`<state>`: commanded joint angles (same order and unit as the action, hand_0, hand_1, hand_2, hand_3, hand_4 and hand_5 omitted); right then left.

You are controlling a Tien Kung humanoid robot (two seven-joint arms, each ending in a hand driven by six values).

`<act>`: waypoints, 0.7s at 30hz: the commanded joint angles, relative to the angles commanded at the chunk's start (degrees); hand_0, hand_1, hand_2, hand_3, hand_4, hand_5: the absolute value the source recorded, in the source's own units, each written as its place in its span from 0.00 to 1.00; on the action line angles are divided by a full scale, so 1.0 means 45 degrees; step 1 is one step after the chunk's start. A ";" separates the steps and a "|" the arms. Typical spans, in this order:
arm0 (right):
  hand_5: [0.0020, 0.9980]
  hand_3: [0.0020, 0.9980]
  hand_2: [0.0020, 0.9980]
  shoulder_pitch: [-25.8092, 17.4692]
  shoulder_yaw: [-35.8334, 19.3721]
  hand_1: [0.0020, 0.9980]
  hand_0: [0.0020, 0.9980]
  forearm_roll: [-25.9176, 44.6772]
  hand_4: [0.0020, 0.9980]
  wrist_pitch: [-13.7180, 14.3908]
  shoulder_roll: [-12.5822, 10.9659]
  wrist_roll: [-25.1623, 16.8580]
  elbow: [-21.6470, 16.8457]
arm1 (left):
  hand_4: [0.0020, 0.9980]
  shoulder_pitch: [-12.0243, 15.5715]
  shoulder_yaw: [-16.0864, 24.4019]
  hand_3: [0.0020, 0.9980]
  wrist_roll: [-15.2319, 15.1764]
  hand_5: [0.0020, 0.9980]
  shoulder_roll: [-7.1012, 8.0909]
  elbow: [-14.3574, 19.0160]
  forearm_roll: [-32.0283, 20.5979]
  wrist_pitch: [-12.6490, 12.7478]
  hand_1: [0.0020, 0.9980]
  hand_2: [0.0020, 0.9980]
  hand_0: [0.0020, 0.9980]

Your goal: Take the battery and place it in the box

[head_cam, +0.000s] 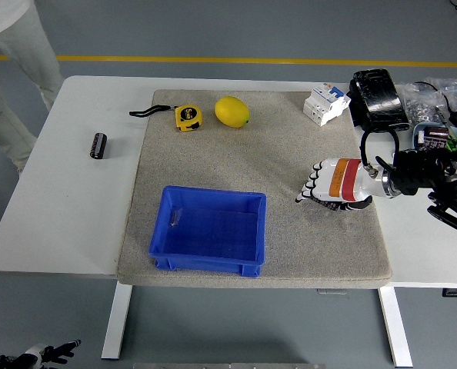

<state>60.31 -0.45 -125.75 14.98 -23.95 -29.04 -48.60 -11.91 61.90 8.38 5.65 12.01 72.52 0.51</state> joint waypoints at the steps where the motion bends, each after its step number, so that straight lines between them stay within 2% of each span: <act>1: 0.01 0.79 0.71 -0.0003 -0.0001 0.66 0.68 0.0005 0.85 0.0001 0.0005 0.0000 0.0006 | 0.73 0.0001 0.0000 0.65 -0.0001 0.64 -0.0001 0.0000 -0.0007 0.0003 0.74 0.80 0.75; 3: 0.01 0.79 0.71 -0.0014 0.0008 0.66 0.68 0.0018 0.85 0.0000 0.0012 -0.0005 0.0029 | 0.73 -0.0005 -0.0015 0.65 0.0000 0.64 -0.0001 0.0002 -0.0017 0.0000 0.74 0.80 0.75; 4: 0.02 0.74 0.68 -0.0022 0.0012 0.61 0.63 0.0031 0.85 0.0002 0.0013 -0.0008 0.0043 | 0.73 -0.0008 -0.0026 0.65 0.0001 0.64 0.0000 0.0003 -0.0023 -0.0002 0.74 0.80 0.75; 9: 0.02 0.74 0.68 -0.0038 0.0002 0.61 0.63 0.0053 0.85 0.0097 -0.0007 -0.0031 0.0056 | 0.73 0.0009 0.0009 0.65 0.0016 0.64 -0.0004 0.0007 0.0026 -0.0011 0.74 0.80 0.75; 10: 0.00 0.68 0.62 -0.0035 -0.0004 0.56 0.58 0.0061 0.74 0.0135 -0.0010 -0.0040 0.0050 | 0.73 0.0019 0.0032 0.65 0.0022 0.64 -0.0007 0.0008 0.0050 -0.0012 0.74 0.80 0.75; 21: 0.00 0.65 0.60 -0.0006 -0.0127 0.55 0.54 0.0123 0.70 0.0351 -0.0083 -0.0101 -0.0063 | 0.73 0.0120 0.0146 0.65 0.0086 0.64 -0.0010 0.0029 0.0202 -0.0041 0.74 0.80 0.75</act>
<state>60.28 -1.02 -125.19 16.56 -24.33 -29.49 -48.88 -11.36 62.56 8.76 5.61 12.14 73.43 0.33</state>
